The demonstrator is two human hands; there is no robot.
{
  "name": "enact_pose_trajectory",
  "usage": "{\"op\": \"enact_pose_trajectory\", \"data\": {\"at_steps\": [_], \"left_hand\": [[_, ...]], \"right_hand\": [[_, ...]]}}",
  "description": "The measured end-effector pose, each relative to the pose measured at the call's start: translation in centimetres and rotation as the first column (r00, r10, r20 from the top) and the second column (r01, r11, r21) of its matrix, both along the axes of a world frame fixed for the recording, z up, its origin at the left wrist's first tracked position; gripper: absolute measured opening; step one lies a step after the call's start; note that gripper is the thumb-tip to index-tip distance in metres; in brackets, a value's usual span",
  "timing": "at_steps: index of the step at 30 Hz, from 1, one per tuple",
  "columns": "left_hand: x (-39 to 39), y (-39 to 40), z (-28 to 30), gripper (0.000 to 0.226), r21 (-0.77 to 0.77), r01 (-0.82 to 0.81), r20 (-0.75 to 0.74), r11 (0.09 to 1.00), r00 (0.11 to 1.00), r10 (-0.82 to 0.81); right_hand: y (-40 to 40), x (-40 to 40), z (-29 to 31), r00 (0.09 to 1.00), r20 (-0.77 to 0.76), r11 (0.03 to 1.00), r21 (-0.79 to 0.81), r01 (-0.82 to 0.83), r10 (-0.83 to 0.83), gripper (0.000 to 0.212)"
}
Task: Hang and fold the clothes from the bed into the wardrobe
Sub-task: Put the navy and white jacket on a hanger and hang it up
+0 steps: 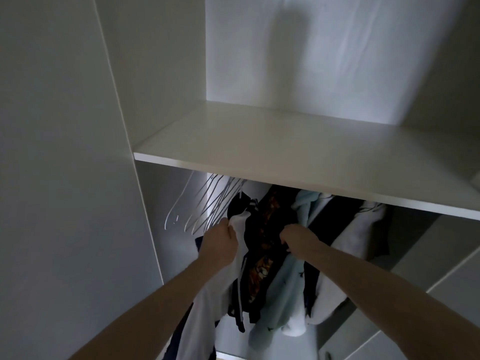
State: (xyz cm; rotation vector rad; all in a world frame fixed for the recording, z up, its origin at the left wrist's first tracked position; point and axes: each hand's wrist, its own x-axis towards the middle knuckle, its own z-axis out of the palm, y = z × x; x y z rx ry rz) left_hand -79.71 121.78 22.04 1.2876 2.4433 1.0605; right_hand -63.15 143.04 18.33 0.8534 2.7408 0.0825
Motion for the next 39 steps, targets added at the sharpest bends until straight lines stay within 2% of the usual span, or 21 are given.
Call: {"op": "enact_pose_trajectory", "data": {"at_steps": [7,12,26,30,34,39], "left_hand": [[1.3,7.5,1.3,0.025,0.098,0.04,0.056,0.994,0.997,-0.046],[1.3,12.1,1.4,0.025,0.156,0.025,0.153,0.987,0.987,-0.049],[0.4,19.6,-1.5,0.033,0.015,0.188,0.161,0.982,0.969,-0.188],[0.4,20.6,-2.8,0.026,-0.043,0.2,0.204,0.979,0.961,-0.187],[0.2,20.4,-3.6,0.019,-0.088,0.243,0.197,0.966,0.955,-0.222],[-1.2,17.9,-4.5,0.035,-0.088,0.293,0.174,0.952,0.946,-0.275]], "right_hand": [[-0.1,1.7,1.7,0.998,0.015,0.997,0.059,0.057,-0.058,0.021],[-0.6,1.6,1.6,0.995,0.015,0.99,0.106,0.095,-0.097,0.022],[-0.8,0.9,0.1,0.984,-0.066,0.982,0.082,0.169,-0.163,0.031],[-1.0,1.2,-0.3,0.983,-0.095,0.984,0.073,0.163,-0.156,0.035],[-1.4,1.8,0.4,0.983,-0.139,0.992,0.009,0.125,-0.123,0.043],[-2.2,2.1,1.3,0.965,-0.242,0.992,-0.097,0.08,-0.101,0.051]]}}
